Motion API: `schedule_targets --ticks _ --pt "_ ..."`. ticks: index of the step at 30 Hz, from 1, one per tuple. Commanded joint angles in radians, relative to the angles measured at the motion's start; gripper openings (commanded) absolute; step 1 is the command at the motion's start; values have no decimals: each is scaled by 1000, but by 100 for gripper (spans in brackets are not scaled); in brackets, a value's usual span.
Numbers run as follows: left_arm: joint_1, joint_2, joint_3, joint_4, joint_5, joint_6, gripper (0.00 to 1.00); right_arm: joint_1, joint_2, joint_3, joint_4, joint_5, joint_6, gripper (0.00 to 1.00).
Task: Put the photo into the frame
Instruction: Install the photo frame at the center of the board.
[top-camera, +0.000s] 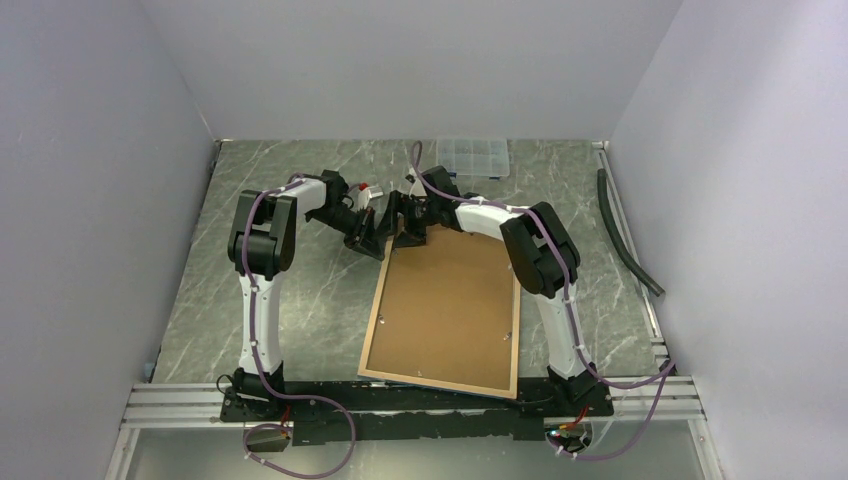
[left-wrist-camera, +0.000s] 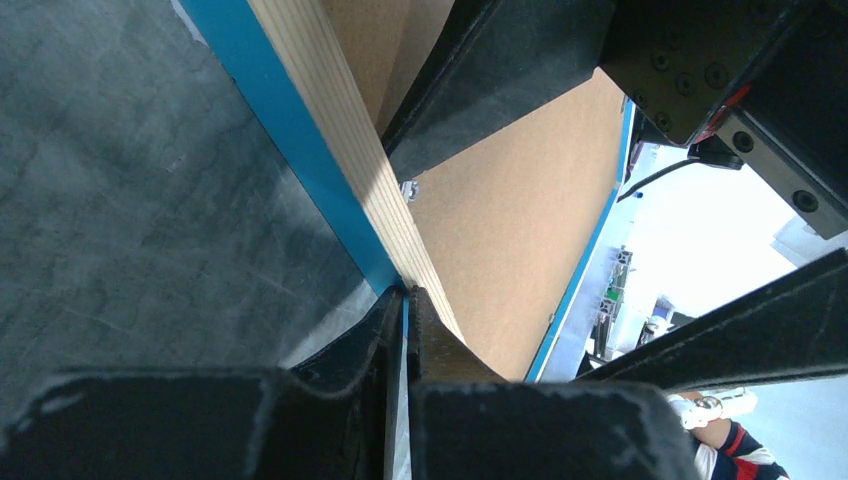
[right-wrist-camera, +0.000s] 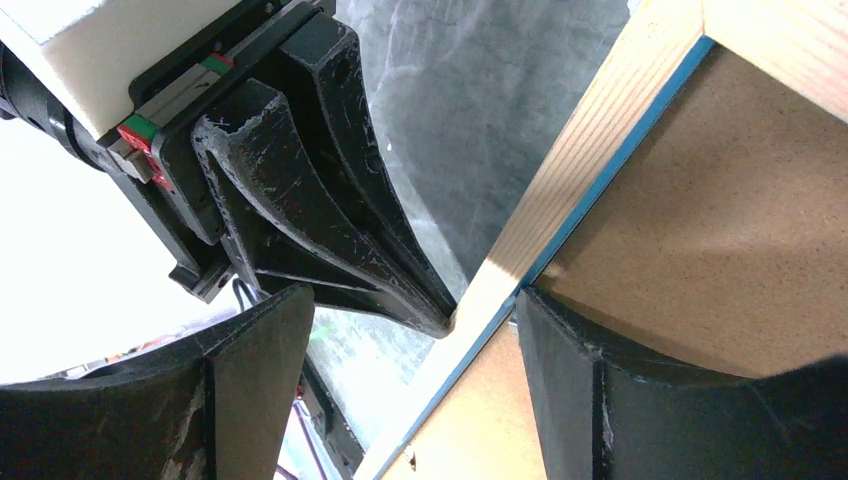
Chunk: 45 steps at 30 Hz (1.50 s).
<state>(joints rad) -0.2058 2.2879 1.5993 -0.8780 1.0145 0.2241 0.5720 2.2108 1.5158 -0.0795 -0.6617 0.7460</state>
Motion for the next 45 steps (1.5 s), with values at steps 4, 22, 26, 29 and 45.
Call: schedule_targets --ticks 4,22,26,29,45 --pt "-35 11 -24 2 -91 52 9 -21 -28 -9 -124 0 -62 79" --pt "-35 19 -22 13 -82 44 8 43 -10 -16 -129 -75 -68 80" --pt "-35 17 -25 13 -84 45 8 45 15 -11 -101 -92 -52 80" --pt "-35 20 -24 13 -85 47 8 49 25 -14 -93 -108 -42 80" --pt "15 -25 -21 -44 -77 87 10 33 36 120 -152 -139 -49 82"
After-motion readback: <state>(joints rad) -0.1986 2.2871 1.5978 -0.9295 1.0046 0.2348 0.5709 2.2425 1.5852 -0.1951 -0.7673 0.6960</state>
